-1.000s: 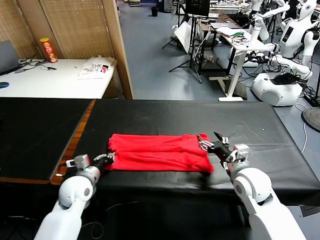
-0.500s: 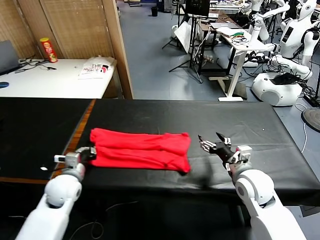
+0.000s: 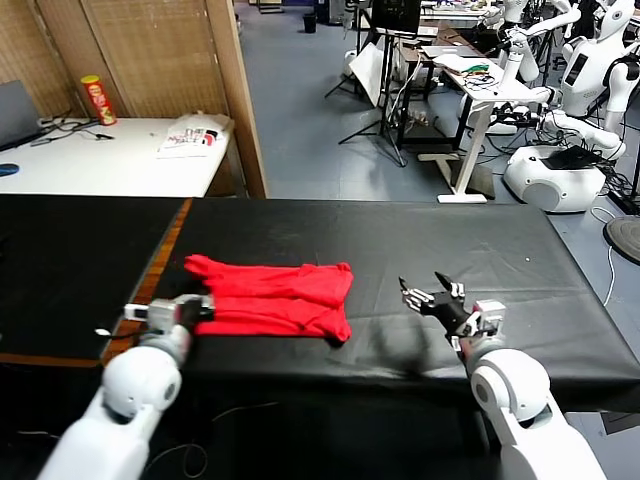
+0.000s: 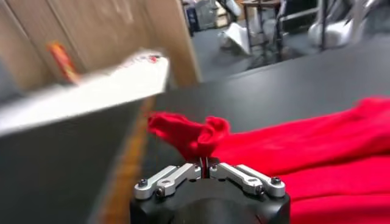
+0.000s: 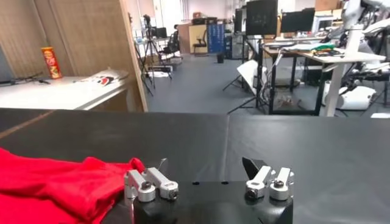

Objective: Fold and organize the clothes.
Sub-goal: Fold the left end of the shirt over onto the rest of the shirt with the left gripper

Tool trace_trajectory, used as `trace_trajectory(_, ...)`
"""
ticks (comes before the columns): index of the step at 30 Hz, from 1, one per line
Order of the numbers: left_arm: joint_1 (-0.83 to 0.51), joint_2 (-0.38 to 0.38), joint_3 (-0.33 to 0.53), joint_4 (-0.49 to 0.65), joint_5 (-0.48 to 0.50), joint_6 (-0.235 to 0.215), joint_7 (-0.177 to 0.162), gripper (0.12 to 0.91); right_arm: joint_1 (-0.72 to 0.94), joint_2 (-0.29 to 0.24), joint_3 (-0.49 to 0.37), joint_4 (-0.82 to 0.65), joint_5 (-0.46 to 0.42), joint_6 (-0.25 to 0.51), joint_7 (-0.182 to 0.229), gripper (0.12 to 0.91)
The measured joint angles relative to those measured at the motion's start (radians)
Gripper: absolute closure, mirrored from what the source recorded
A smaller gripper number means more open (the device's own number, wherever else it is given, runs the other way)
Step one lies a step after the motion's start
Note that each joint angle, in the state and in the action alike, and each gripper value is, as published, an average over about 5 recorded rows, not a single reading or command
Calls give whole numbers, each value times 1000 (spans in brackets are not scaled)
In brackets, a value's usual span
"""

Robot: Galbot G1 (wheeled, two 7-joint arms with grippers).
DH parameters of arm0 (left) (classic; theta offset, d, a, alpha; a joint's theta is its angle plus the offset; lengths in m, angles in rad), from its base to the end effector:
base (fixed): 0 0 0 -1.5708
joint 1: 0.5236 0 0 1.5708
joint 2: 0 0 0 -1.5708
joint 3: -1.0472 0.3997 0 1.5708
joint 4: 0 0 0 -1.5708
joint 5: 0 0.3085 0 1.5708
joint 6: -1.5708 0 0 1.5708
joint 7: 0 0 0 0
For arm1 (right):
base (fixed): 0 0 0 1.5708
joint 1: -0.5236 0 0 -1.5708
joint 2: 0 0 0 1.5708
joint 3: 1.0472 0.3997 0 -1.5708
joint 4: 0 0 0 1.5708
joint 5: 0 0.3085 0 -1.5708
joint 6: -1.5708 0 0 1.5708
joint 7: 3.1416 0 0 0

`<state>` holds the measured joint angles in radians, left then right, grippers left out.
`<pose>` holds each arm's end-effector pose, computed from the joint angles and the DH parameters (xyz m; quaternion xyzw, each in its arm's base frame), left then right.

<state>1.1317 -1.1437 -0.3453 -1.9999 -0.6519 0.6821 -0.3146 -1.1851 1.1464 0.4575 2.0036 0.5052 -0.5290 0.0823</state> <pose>0.2525 0.0671 -0.2899 -0.0623 -0.9679 0.0309 0.2414 0.2419 -0.0944 -0.2900 0.0913 -0.9840 -0.0151 0.1523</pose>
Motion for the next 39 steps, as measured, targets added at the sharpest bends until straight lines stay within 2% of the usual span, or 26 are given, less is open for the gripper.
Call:
trace_trajectory(5,-39,-101,62,2,-107,7,-35,876,-5,3,5,2,-3,0,0,227)
trace_trajectory(10,-66,-168,85,19,-131,-5,-37,876,-6,8,-2,2,-12,0,0,227)
trace_trajectory(18,-85,-222,96,36,-159,-21,-44,876,-4,9,-7,1,-19,-1,0,227)
trace_trajectory(28,-103,-296,103,108,-117,-67,-21,876,10,0,-35,-18,-27,4,-16,227)
trace_trajectory(37,-116,-350,100,147,-114,-71,-37,876,62,7,-98,-63,-42,9,-46,227)
trace_trajectory(39,-120,-368,98,149,-118,-73,-41,841,77,6,-117,-71,-42,14,-61,227)
